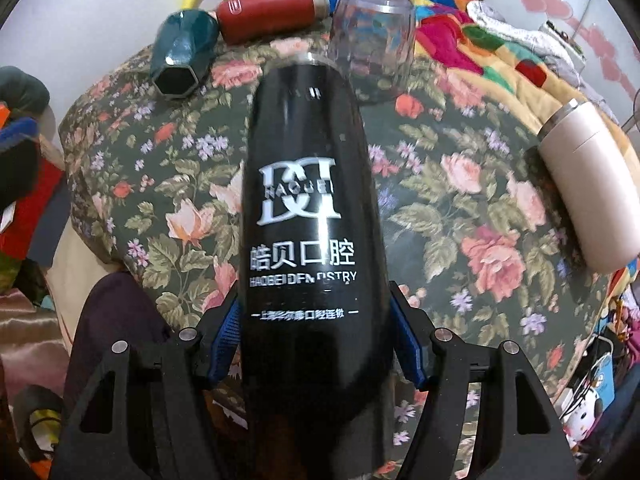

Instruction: Flip cup upright

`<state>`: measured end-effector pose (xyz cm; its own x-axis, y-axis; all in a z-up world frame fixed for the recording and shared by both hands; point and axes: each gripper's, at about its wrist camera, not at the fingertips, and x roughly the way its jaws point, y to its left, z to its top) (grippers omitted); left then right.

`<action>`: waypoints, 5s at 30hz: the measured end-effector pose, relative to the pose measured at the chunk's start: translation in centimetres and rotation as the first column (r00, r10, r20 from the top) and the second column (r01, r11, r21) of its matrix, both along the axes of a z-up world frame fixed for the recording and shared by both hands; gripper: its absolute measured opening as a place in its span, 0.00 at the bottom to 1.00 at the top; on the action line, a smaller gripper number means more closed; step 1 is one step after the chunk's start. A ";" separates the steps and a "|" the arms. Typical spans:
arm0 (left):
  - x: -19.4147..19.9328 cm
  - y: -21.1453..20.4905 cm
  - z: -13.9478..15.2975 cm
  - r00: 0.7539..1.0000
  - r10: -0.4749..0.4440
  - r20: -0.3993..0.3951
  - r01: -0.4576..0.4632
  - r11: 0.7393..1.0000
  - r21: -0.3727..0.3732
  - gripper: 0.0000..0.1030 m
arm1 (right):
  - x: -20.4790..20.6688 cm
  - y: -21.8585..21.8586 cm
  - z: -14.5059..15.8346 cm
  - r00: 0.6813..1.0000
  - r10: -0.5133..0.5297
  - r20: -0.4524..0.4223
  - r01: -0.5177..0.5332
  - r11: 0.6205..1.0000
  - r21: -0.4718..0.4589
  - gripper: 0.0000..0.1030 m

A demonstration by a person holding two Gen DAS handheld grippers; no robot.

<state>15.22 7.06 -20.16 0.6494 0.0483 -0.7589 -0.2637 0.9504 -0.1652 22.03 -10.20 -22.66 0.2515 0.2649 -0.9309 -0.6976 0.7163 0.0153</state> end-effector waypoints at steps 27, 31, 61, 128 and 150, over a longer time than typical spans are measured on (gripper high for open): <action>8.5 -7.3 -5.0 0.966 -0.148 -0.214 0.117 0.981 -0.152 0.92 | -1.0 -11.8 9.8 0.923 -0.252 0.292 0.209 0.963 0.170 0.68; 9.7 -8.1 -5.7 0.960 -0.153 -0.236 0.130 0.985 -0.113 0.91 | -1.2 -12.9 9.6 0.917 -0.279 0.285 0.231 0.954 0.191 0.68; 6.6 -12.8 4.0 0.957 -0.291 0.005 0.286 0.942 0.176 0.62 | -1.5 -15.2 9.8 0.888 -0.364 0.282 0.305 0.924 0.230 0.68; -15.6 -10.7 22.9 0.746 -0.215 0.631 0.045 0.961 0.274 0.91 | -18.9 -16.5 27.2 0.628 -0.571 0.528 0.068 0.717 0.694 0.74; -17.7 -9.6 21.0 0.767 -0.147 0.625 -0.012 0.970 0.242 1.00 | -21.1 -15.3 25.8 0.609 -0.558 0.564 0.109 0.763 0.637 1.00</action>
<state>-2.52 -2.57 0.88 0.9844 0.0981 -0.1463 -0.1074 0.9926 -0.0572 0.89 -25.49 3.11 0.9136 0.3653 -0.1787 -0.3584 0.9309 0.0707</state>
